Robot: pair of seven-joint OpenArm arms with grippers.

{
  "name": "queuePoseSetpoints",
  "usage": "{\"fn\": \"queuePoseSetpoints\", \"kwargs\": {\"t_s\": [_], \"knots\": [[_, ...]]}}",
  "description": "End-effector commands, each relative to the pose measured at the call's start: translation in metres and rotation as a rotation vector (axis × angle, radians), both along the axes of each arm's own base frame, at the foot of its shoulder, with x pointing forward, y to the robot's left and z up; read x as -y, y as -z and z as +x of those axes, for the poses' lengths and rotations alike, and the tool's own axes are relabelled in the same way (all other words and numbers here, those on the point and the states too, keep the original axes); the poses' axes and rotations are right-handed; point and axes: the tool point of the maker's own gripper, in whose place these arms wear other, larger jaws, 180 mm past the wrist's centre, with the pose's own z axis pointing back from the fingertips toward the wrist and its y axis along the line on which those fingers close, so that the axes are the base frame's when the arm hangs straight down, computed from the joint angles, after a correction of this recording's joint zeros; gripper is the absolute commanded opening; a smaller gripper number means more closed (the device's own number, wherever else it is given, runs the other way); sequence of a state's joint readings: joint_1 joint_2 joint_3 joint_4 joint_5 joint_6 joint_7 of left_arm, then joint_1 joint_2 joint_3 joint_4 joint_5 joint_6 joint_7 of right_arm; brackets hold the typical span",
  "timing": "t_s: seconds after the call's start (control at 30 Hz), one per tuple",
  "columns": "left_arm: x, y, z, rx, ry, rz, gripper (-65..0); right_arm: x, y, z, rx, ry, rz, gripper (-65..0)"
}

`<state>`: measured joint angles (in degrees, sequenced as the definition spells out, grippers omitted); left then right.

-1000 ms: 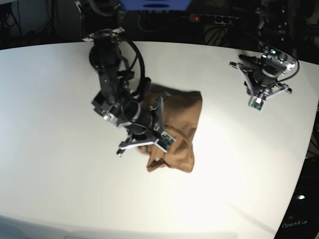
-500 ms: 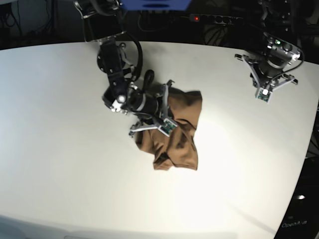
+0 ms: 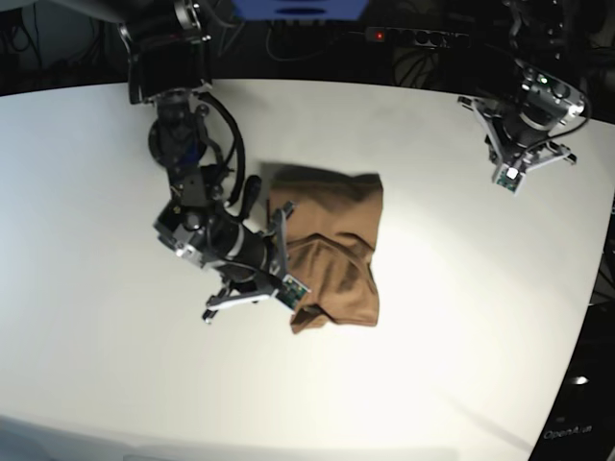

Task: Fold the T-shirt properly
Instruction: 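Tuck the loose flap under the bundle with the right gripper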

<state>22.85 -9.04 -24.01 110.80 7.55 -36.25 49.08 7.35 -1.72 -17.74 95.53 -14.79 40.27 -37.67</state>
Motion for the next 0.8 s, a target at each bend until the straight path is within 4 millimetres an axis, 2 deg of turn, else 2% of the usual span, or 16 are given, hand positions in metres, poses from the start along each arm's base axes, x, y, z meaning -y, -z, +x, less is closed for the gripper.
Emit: {"fn": "queuePoseSetpoints", "kwargs": {"t_s": [0.0, 0.07, 0.13, 0.27, 0.4, 0.6, 0.7, 0.77], "knots": [[-0.004, -0.01, 0.005, 0.036, 0.0, 0.012, -61.3, -0.003, -0.016, 0.007, 0.046, -0.002, 0.023, -64.9], [-0.006, -0.01, 0.004, 0.033, 0.0, 0.016, -61.3, -0.006, -0.017, 0.007, 0.046, -0.006, 0.031, -64.9], [-0.007, -0.009, 0.003, 0.03, -0.001, 0.018, -61.3, -0.02, -0.018, 0.003, 0.037, -0.013, 0.067, -64.9], [-0.009, -0.007, -0.004, 0.017, -0.012, 0.016, -61.3, -0.035, -0.02, 0.004, 0.028, -0.02, 0.103, -64.9], [-0.009, -0.006, -0.004, 0.015, -0.013, 0.015, -61.3, -0.038, -0.027, 0.009, 0.043, -0.022, 0.109, -64.9], [-0.004, -0.004, -0.005, 0.016, -0.024, -0.002, -61.3, -0.039, -0.01, 0.024, -0.011, -0.027, 0.103, -64.9], [-0.002, -0.003, -0.005, 0.016, -0.026, -0.007, -61.3, -0.048, -0.011, 0.028, -0.03, -0.047, 0.17, -64.9], [-0.002, -0.003, -0.006, 0.015, -0.027, -0.008, -61.3, -0.045, -0.007, 0.029, -0.041, -0.051, 0.185, -64.9]]}}
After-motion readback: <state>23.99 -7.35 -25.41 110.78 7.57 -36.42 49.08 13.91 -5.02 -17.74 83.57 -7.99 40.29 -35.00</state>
